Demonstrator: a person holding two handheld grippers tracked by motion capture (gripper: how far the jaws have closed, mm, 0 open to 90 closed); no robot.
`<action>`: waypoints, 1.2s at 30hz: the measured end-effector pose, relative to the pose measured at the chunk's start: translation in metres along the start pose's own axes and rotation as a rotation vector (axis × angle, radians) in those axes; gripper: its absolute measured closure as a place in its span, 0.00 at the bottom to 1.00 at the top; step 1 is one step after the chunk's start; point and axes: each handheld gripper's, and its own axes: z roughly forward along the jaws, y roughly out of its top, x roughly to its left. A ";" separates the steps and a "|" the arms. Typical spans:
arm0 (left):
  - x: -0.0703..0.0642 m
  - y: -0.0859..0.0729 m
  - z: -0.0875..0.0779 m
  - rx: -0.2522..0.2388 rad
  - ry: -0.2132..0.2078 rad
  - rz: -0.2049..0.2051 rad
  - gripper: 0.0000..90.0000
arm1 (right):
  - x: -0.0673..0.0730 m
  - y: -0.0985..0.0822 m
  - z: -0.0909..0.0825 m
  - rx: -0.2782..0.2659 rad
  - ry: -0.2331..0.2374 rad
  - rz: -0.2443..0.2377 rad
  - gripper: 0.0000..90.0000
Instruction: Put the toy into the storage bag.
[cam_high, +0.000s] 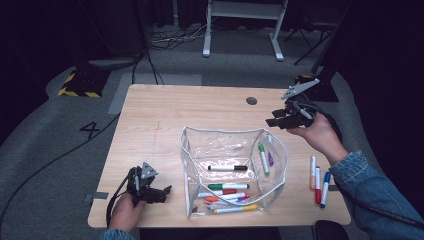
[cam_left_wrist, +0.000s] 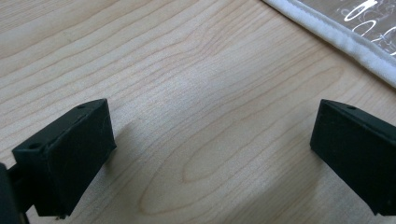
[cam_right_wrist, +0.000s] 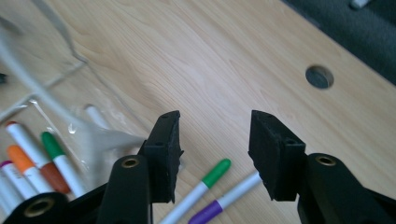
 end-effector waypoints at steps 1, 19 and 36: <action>0.000 0.000 0.000 0.000 0.001 0.002 0.00 | -0.006 -0.004 0.006 0.014 -0.007 0.018 0.59; 0.000 0.000 0.000 0.002 -0.002 -0.004 0.00 | -0.059 -0.080 0.103 0.213 -0.033 0.241 0.59; 0.000 0.000 0.000 -0.001 0.002 0.002 0.00 | -0.058 -0.100 0.130 0.350 -0.088 0.260 0.85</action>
